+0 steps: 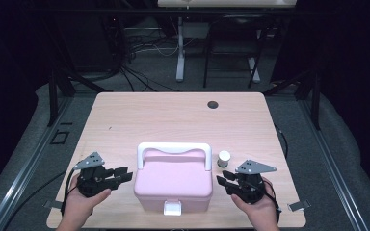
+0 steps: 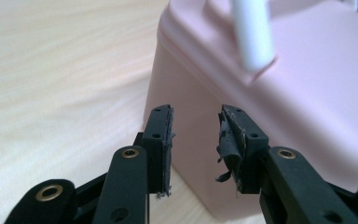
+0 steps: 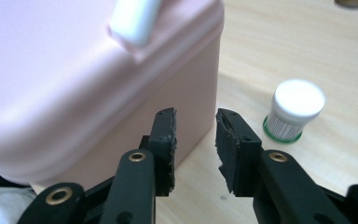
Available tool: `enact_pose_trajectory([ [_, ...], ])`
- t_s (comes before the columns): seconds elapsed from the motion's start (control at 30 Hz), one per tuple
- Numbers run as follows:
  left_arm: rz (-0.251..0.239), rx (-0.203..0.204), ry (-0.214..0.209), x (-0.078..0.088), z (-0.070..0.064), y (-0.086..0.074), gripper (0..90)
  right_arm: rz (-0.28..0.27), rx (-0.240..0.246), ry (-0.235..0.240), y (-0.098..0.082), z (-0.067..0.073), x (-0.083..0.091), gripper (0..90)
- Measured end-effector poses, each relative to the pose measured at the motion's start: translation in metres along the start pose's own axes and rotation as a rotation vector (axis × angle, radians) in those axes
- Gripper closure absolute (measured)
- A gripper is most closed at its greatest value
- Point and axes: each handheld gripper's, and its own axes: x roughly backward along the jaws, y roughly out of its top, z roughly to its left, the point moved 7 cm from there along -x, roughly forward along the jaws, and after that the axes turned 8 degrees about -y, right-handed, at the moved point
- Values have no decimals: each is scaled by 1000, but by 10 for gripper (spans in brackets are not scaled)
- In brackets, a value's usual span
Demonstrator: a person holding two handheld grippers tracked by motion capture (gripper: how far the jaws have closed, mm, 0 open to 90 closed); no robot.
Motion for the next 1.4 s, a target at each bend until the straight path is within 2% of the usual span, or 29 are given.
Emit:
enact_pose_trajectory([
  [0.13,-12,-7,-13,3,-4,19,643,-31,-3,10,19,1,8,657],
  [0.2,-2,-9,-31,4,-6,26,641,-43,3,13,26,1,12,657],
  [0.33,-5,-10,-47,4,-10,39,633,-52,0,31,42,2,18,657],
  [0.43,-1,-12,-56,4,-13,47,623,-52,-7,50,51,4,17,647],
  [0.57,18,-19,-65,2,-16,56,612,-45,7,66,61,8,16,627],
  [0.67,39,-17,-63,-3,-15,61,607,-57,2,75,69,10,13,611],
  [0.8,51,-2,-55,-9,-11,64,597,-48,-8,79,75,11,5,602],
  [0.97,53,12,-85,-15,-13,61,604,-25,-16,91,75,11,-4,608],
  [1.1,58,-3,-82,-17,-15,58,614,-10,-1,112,69,15,-7,628],
  [1.2,49,0,-77,-17,-16,56,626,-5,6,109,67,17,-7,632],
  [1.23,49,-2,-77,-16,-16,56,631,-9,20,105,67,17,-7,634],
  [1.4,39,-23,-81,-11,-21,56,665,-37,18,103,68,19,-1,677],
])
